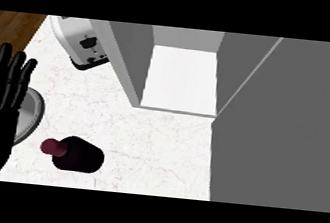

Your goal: Pick up the wine, place it into the cabinet and close the cabinet

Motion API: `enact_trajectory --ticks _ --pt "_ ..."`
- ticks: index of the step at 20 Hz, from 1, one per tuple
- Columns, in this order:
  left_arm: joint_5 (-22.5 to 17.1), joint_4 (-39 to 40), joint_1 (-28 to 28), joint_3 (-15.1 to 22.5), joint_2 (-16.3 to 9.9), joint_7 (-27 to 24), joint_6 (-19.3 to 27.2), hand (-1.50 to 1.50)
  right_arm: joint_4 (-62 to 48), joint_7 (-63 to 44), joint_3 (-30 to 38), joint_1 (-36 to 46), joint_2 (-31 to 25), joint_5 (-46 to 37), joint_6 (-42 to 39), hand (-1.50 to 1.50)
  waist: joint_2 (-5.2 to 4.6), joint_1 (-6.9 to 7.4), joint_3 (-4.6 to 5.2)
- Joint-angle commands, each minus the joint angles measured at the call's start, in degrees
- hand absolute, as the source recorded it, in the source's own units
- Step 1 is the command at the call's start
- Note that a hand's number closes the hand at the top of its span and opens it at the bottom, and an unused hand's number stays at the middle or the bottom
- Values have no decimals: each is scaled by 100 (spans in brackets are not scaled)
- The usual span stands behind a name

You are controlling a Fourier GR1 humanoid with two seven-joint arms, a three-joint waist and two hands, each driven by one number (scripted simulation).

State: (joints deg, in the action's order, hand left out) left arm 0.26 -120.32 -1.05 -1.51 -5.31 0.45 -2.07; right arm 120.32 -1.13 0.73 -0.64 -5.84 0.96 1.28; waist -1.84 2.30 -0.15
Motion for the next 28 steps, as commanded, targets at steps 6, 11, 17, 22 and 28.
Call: enact_trajectory --ticks 6,11,17,22,28 --pt "893 -1026 2117 1856 410 -670 -333 -150 329 461 -190 -763 -62 428 -664 -150 222 -169 13" --pt "-54 -1260 2554 2911 525 256 253 -150 810 -617 -455 -845 -535 1284 -1368 -150 221 -184 14" --pt "651 -1751 2586 3839 530 883 874 -150 1956 -1614 -525 -1102 -557 1577 -1130 -150 203 -229 15" --pt "1574 -2254 2938 5068 529 1056 1429 -150 1923 -1543 66 -1063 -754 2029 -1375 -150 215 -204 10" --pt "1200 -2255 2447 4614 415 1345 1650 -150 2041 -2095 -399 -575 -501 1677 -1017 -150 195 -219 15"
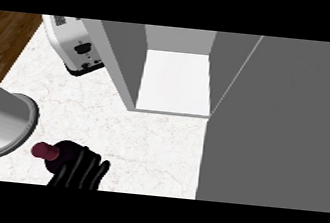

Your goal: Pick up the wine, place it into the cabinet and close the cabinet

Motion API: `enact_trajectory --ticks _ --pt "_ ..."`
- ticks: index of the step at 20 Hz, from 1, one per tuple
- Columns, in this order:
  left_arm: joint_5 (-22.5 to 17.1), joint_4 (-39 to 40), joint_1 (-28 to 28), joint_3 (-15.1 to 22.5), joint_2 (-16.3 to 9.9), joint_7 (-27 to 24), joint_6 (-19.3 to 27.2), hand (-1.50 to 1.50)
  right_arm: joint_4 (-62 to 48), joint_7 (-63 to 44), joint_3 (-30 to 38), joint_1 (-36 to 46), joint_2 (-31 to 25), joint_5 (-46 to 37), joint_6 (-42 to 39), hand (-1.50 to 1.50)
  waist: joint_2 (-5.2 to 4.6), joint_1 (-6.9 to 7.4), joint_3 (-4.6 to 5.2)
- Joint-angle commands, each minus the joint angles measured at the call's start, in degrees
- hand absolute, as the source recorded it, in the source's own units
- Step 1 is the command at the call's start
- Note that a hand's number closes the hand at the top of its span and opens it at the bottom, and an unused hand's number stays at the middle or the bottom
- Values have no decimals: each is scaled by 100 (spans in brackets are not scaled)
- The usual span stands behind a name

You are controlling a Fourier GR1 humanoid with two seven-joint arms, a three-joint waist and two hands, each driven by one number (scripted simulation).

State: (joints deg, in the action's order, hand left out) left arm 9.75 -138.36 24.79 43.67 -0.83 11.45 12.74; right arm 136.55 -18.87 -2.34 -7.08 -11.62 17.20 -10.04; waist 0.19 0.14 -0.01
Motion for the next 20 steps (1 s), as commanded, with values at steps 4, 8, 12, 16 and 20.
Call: enact_trajectory --ticks 4,8,12,16,20 --pt "448 -650 -254 250 20 623 481 -150 612 -850 -214 415 78 -153 486 -150 -5 -5 1" --pt "435 -857 171 210 -437 240 643 -150 585 -758 95 370 0 196 374 -150 9 16 1" --pt "39 -1098 -214 -486 -471 702 620 -150 344 -705 112 509 -33 25 331 -150 -8 -9 1" --pt "80 -1193 170 -486 -798 401 747 -150 703 -954 253 561 -119 315 412 -150 17 10 3" --pt "-294 -1405 9 -1042 -886 702 732 -150 896 -1069 229 389 -133 279 431 -150 12 -43 2"
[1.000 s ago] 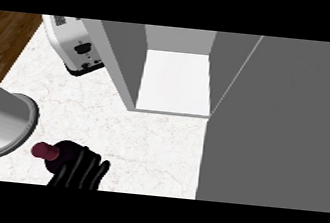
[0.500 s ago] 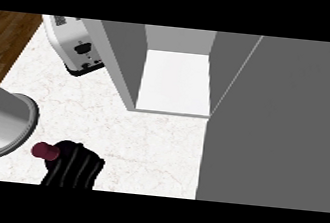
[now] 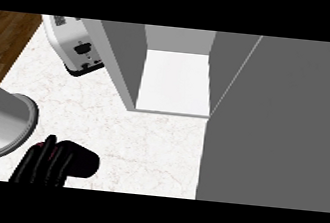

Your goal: Pick up the wine, place it into the cabinet and close the cabinet

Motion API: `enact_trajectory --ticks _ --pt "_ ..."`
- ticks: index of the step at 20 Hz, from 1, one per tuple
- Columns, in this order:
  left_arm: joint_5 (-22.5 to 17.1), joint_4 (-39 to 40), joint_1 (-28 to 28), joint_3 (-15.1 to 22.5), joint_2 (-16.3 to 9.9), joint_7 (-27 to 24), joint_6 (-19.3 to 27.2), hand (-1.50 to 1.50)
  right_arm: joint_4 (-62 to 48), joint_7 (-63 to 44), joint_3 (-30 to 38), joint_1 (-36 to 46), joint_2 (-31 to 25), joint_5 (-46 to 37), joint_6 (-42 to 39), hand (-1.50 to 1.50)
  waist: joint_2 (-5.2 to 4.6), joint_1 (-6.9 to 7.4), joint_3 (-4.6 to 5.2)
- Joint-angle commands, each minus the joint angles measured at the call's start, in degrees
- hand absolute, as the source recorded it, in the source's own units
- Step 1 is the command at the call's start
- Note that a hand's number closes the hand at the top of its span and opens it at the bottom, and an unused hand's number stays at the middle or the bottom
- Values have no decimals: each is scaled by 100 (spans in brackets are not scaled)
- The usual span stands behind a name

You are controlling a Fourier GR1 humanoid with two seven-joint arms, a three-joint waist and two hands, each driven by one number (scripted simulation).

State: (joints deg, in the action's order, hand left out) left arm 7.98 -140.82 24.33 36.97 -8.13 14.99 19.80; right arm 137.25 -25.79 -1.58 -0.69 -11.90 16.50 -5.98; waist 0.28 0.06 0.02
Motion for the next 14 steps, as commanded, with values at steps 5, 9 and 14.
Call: enact_trajectory --ticks 5,9,14 --pt "-904 -1166 178 -1314 -517 126 -213 -150 594 -176 90 -276 -16 215 -9 -150 -6 -1 3" --pt "-1402 -969 368 -1686 -486 62 -300 -150 989 -411 4 -240 32 171 163 -150 4 3 5" --pt "-2257 -54 94 -2579 -393 -172 -713 -150 896 -491 68 -193 27 239 153 -150 -11 -18 8"
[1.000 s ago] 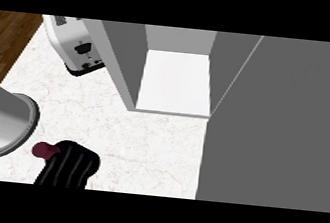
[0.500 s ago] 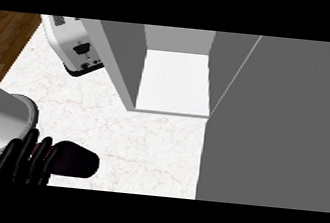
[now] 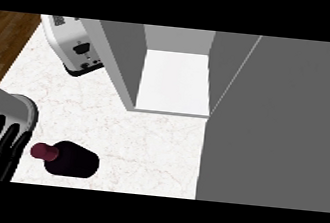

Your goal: Pick up the wine, place it into the cabinet and close the cabinet

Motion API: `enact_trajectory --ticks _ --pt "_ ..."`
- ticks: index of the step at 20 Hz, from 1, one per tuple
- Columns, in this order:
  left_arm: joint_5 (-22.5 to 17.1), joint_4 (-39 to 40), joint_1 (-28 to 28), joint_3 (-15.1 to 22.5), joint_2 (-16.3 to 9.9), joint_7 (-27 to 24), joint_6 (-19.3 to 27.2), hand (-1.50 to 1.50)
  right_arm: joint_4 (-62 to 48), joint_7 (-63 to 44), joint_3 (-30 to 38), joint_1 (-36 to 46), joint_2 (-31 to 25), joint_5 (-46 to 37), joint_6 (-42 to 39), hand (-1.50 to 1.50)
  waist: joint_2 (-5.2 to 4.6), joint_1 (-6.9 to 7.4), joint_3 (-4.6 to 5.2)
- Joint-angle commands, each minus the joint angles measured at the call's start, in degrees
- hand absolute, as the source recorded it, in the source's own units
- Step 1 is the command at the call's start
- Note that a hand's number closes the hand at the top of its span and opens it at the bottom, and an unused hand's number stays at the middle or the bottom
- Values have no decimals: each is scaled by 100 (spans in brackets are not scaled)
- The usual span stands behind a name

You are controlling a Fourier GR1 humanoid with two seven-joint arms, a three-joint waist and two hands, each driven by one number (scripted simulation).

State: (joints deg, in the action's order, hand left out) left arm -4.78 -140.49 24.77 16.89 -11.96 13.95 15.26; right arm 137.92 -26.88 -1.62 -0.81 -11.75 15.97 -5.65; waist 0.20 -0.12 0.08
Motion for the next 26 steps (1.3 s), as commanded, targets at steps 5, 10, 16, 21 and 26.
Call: enact_trajectory --ticks 5,10,16,21,26 --pt "-1515 32 115 -1071 -111 110 -637 -150 906 -478 -68 -107 41 252 154 -150 0 3 0" --pt "-1545 959 76 -1142 7 -479 -1124 -150 1099 -693 -146 -190 25 218 158 -150 -2 -13 -2" --pt "-1893 1897 365 -1566 111 -1336 -1762 -150 1192 -1029 187 189 -145 408 243 -150 9 2 4" --pt "-1573 2720 200 -1820 194 -2118 -2032 -150 902 -817 202 245 -10 365 221 -150 -3 3 -2" --pt "-1418 2972 237 -1741 408 -2307 -2059 -150 1248 -924 -15 -7 87 182 253 -150 3 -18 -5"
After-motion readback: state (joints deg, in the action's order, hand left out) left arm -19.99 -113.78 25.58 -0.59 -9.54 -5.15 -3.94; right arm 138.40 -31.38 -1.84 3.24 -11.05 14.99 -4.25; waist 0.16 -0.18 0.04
